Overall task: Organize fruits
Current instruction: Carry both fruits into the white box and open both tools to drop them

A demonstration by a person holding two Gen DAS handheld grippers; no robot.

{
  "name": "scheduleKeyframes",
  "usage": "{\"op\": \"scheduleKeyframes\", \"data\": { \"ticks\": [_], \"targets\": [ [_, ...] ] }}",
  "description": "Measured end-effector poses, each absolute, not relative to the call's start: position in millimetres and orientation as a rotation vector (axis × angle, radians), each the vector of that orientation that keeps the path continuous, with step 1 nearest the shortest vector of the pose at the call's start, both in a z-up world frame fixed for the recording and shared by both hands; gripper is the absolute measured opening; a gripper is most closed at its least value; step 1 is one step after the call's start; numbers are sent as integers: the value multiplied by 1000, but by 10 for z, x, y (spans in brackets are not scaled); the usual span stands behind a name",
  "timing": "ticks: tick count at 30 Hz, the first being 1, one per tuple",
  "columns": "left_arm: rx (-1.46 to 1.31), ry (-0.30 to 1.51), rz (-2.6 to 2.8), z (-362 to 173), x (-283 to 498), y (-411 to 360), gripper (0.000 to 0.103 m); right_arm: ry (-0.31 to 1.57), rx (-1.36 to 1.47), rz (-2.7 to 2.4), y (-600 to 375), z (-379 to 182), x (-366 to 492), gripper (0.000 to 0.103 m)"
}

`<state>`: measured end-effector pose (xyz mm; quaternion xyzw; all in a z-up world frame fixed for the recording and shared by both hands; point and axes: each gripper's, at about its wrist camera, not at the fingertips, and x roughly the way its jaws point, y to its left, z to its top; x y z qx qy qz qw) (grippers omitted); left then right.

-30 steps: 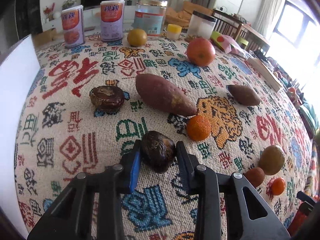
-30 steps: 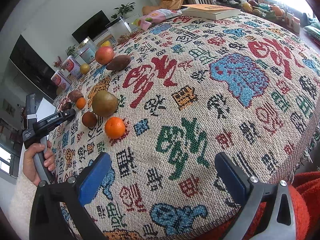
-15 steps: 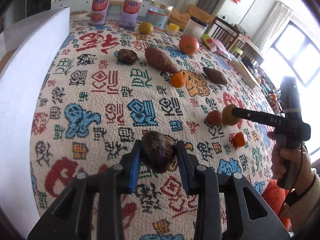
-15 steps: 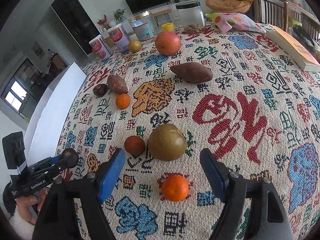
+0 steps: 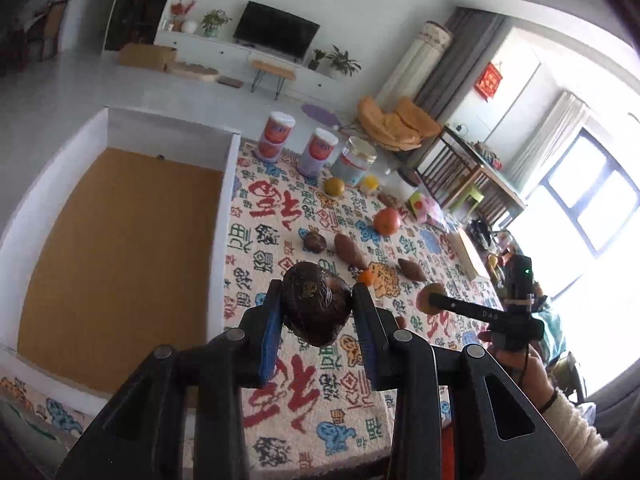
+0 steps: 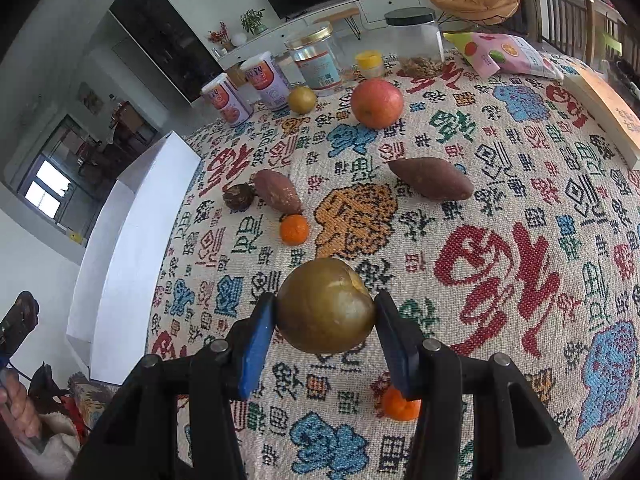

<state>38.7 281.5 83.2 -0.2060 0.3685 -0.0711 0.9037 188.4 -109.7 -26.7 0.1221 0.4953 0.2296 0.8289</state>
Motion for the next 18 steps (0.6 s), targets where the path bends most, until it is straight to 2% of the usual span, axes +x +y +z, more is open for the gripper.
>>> {"op": "scheduleKeyframes", "data": {
  "ticks": [3,7,14,18],
  "targets": [
    [-346,798,86,621,436,3225,34,1045,255,716,-251,12,1714,50],
    [-296,911,263,55,587,3626,34,1044,171,980,1051,162,1394,50],
    [-273,991,315,-377,595,3724,36,1037,-129,1020,2327,-174,1086,50],
    [-262,986,349,-408,548,3728,49,1042,-166,976,2422,-318,1135,51]
  ]
}}
